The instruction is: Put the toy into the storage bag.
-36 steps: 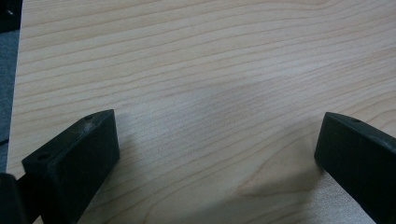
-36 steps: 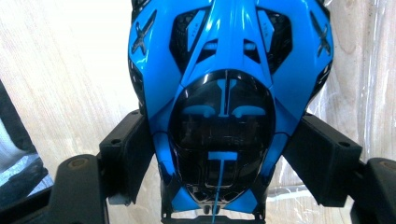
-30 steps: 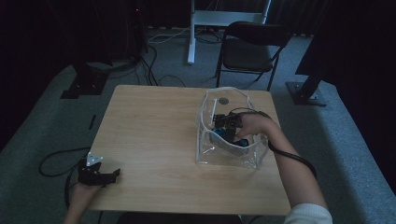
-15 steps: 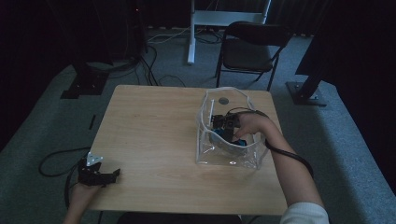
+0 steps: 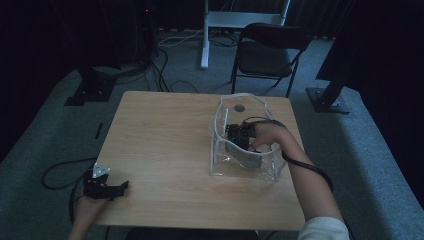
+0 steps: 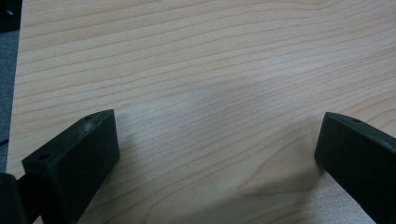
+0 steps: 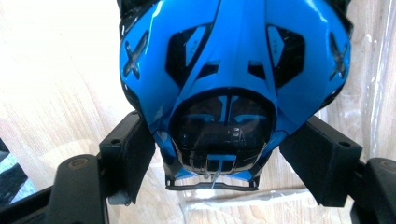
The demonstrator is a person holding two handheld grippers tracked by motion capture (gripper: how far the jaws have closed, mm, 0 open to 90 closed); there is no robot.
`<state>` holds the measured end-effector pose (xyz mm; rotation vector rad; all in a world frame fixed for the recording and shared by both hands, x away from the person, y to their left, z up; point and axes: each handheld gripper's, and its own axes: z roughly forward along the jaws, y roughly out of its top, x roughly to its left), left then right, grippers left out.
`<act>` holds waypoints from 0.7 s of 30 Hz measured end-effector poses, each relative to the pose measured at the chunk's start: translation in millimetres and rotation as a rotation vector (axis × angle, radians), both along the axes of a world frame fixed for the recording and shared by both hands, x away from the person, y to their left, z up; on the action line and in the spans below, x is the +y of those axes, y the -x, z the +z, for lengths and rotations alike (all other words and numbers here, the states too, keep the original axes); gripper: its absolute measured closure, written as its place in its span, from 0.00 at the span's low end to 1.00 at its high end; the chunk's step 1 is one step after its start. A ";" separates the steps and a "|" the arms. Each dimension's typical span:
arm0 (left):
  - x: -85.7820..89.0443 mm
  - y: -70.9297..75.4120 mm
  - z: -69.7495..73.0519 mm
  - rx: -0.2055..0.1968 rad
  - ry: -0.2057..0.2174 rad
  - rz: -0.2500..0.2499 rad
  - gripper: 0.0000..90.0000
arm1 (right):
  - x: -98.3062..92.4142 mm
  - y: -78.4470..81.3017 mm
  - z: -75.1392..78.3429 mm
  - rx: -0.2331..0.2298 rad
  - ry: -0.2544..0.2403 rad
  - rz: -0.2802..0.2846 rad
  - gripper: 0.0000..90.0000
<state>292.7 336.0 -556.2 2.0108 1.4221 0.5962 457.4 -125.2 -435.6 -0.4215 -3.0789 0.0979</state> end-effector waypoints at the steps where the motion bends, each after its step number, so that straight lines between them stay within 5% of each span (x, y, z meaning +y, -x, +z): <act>1: 0.0 0.0 0.0 0.000 0.000 0.000 0.00 | -0.3 -0.3 -0.4 0.005 -0.007 -0.001 0.29; 21: 0.0 0.0 0.0 0.000 0.000 0.000 0.00 | 2.2 -1.4 -11.0 0.014 0.062 -0.020 0.29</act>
